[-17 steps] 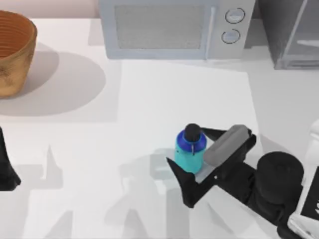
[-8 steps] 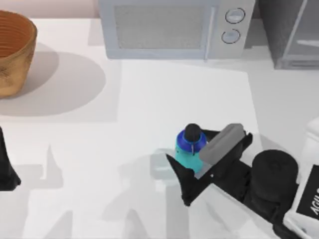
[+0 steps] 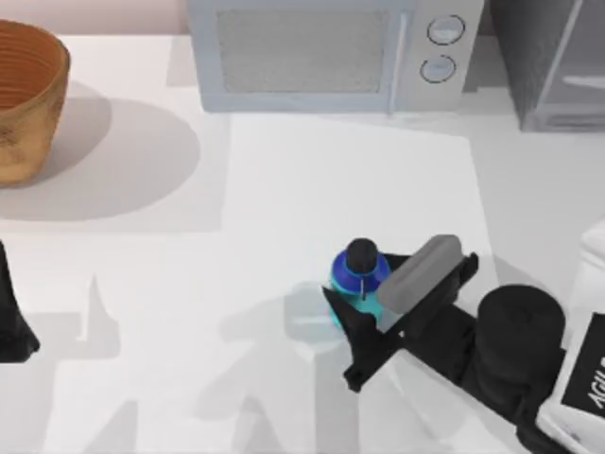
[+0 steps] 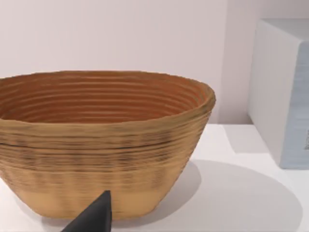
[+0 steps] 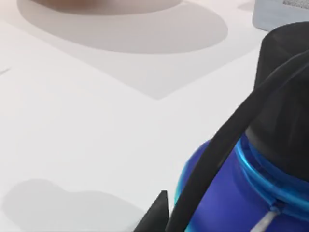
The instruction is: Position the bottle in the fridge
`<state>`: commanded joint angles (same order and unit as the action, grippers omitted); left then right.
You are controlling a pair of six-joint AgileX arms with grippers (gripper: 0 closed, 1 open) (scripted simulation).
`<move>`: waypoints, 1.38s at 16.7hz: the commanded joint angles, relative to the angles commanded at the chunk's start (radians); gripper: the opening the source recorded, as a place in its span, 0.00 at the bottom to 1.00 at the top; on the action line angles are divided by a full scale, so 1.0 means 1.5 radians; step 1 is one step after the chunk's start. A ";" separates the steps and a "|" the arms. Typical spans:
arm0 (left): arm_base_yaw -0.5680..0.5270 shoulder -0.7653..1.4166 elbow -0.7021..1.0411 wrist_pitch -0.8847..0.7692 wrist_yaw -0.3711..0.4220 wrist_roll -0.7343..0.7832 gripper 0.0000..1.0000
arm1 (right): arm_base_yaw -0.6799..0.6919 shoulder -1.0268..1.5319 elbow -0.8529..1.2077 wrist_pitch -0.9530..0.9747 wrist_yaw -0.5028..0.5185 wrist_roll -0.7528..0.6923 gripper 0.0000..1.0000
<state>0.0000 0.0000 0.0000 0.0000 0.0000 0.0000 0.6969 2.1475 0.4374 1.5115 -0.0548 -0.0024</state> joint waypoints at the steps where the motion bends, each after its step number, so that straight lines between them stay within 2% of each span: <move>1: 0.000 0.000 0.000 0.000 0.000 0.000 1.00 | 0.000 0.000 0.000 0.000 0.000 0.000 0.03; 12: 0.000 0.000 0.000 0.000 0.000 0.000 1.00 | -0.012 -0.012 -0.007 -0.008 -0.009 -0.002 0.01; 15: 0.000 0.000 0.000 0.000 0.000 0.000 1.00 | -0.075 -0.078 -0.042 -0.047 -0.064 -0.013 0.01; 20: 0.000 0.000 0.000 0.000 0.000 0.000 1.00 | -0.208 -0.246 -0.118 -0.131 -0.205 -0.042 0.01; 23: 0.000 0.000 0.000 0.000 0.000 0.000 1.00 | -0.246 -0.284 -0.140 -0.154 -0.243 -0.050 0.01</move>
<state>0.0000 0.0000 0.0000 0.0000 0.0000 0.0000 0.3279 1.7212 0.2280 1.2809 -0.4200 -0.0776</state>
